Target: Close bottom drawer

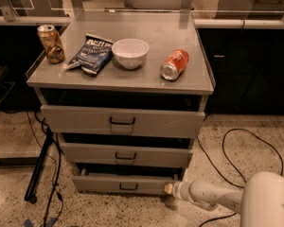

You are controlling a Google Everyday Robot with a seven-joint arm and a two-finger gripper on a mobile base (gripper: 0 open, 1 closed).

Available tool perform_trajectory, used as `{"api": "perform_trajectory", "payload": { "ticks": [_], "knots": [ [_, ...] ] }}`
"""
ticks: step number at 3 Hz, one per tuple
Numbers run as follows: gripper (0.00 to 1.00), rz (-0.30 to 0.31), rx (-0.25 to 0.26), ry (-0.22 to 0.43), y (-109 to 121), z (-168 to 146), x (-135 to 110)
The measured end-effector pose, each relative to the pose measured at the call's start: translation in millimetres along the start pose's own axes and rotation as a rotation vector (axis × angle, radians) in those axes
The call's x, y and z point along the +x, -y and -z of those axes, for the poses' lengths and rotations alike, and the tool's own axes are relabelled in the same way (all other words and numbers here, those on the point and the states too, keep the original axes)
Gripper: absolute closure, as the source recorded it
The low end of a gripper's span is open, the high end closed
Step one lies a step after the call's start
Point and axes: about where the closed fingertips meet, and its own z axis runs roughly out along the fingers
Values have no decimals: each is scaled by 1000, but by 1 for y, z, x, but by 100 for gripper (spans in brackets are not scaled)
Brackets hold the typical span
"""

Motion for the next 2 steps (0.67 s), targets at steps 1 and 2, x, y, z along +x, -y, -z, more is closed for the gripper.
{"api": "perform_trajectory", "payload": {
  "ticks": [1,2],
  "knots": [
    [100,0,0,1,0,0,-1],
    [100,-13,1,3,1,-7,-2]
  ]
}}
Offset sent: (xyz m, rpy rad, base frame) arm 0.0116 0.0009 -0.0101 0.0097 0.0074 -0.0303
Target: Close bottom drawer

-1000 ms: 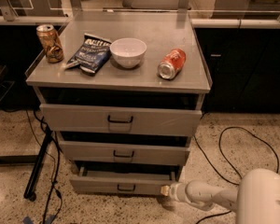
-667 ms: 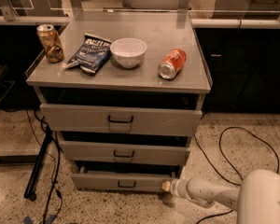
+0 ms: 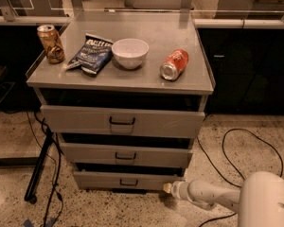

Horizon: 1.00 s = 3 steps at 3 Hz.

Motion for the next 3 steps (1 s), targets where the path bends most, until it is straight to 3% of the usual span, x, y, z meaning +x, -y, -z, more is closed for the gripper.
{"api": "perform_trajectory", "payload": {
  "ticks": [1,2,3],
  "knots": [
    [100,-1,9,39,1,-4,-14],
    [100,15,35,126,3,-5,-44],
    [100,15,35,126,3,-5,-44]
  ]
}}
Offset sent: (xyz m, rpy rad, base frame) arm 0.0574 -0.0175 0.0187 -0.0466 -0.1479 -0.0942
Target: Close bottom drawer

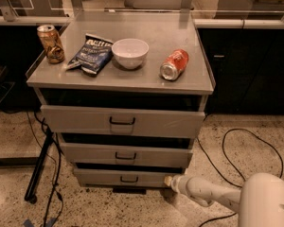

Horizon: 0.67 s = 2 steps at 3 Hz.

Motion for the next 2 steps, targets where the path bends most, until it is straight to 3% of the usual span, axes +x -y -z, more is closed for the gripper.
{"api": "perform_trajectory", "payload": {
  "ticks": [1,2],
  "knots": [
    [100,-8,-9,-61,5,20,17],
    [100,-42,-24,-131,12,62,44]
  ]
}}
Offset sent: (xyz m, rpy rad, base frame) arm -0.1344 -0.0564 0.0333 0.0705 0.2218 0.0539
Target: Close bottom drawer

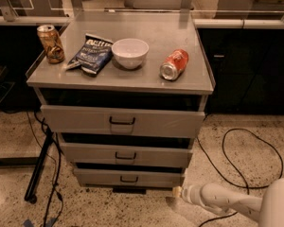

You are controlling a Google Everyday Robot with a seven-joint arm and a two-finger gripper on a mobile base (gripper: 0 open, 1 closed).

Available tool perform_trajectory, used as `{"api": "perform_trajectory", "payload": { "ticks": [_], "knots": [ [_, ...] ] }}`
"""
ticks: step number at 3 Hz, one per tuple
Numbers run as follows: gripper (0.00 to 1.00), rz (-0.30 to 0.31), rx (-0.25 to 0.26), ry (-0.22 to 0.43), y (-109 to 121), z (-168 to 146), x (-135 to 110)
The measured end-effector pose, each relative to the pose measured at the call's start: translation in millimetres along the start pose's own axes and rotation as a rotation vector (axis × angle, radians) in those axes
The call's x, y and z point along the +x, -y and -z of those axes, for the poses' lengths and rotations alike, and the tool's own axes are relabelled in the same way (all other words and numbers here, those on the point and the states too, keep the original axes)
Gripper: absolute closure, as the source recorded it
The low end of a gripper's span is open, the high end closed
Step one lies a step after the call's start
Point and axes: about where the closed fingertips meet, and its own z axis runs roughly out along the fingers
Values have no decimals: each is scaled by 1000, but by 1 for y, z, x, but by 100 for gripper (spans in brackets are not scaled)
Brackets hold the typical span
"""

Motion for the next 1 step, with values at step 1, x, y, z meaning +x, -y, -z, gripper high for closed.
{"api": "perform_trajectory", "payload": {
  "ticks": [1],
  "knots": [
    [82,-3,-5,-11,-1,3,6]
  ]
}}
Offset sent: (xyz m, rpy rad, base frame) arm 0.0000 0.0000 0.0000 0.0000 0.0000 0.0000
